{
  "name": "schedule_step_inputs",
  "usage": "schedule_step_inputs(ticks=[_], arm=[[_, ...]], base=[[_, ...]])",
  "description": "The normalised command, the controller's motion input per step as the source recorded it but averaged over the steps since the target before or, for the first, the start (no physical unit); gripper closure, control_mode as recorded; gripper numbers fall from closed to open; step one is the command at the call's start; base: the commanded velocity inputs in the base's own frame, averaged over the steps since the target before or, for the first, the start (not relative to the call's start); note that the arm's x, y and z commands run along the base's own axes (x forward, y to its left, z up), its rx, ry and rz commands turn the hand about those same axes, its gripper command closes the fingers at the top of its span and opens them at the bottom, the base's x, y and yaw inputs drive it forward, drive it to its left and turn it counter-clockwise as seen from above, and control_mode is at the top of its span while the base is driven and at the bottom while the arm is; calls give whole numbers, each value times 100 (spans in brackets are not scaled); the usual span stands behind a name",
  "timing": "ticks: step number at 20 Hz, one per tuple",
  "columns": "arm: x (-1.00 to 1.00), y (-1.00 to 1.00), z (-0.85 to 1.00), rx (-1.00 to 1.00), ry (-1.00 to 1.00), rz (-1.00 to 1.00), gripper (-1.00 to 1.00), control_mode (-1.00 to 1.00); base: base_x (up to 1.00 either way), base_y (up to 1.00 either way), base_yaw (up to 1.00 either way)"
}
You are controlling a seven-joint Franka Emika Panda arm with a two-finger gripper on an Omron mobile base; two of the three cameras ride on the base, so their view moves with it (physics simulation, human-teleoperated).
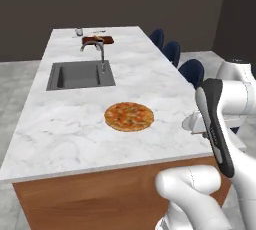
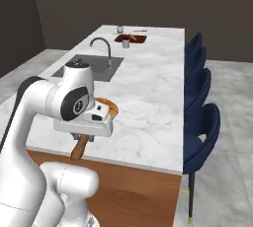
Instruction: Take the pizza cutter from the drawer on the left and place it on the dining counter for cutting.
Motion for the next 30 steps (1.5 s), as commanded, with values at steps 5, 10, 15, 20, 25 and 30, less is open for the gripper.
schedule_step_inputs(ticks=[5,10,15,20,25,30], arm=[[0,0,0,0,0,0,100,100],[0,0,0,0,0,0,100,100],[35,0,0,2,0,0,100,-100],[100,-4,-5,8,0,1,100,-100],[100,-9,-20,6,0,1,100,-100],[100,-10,-37,0,0,0,100,-100]], base=[[56,0,1],[53,-2,0],[39,0,0],[0,0,0],[0,0,0],[0,0,0]])
